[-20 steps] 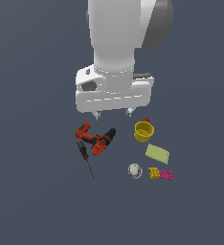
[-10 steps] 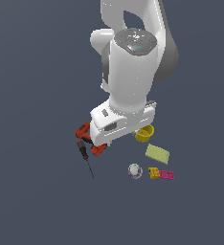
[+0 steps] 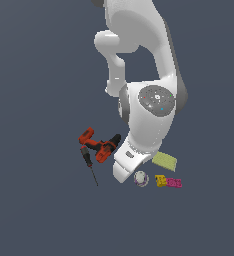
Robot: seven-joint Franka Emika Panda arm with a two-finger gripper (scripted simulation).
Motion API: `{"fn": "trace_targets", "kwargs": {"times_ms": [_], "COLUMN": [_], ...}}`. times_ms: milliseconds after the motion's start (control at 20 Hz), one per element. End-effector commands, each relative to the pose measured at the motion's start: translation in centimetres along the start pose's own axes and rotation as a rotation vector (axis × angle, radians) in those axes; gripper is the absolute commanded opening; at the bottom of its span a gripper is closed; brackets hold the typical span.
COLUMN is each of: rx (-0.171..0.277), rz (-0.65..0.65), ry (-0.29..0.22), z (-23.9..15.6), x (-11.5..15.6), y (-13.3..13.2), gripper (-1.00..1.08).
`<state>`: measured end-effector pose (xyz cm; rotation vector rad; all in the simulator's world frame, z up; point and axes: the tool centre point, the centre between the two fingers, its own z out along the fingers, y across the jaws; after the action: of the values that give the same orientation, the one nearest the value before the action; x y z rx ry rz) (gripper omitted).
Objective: Pick up a designated object from a clutter of objects.
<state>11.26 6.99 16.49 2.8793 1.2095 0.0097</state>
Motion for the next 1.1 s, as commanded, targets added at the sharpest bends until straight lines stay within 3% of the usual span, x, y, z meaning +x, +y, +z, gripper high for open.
{"fn": "trace_targets", "kwargs": {"times_ms": [0, 500, 1050], "rx": [0.004, 0.017, 0.02], "rz": [-0.077, -0.262, -0.287], "ry": [0.0, 0.003, 0.003], "z": [2.0, 7.0, 8.4], "x": [1.0, 3.1, 3.4], "y": [-0.3, -1.4, -1.6], "gripper": [1.0, 1.0, 1.0]}}
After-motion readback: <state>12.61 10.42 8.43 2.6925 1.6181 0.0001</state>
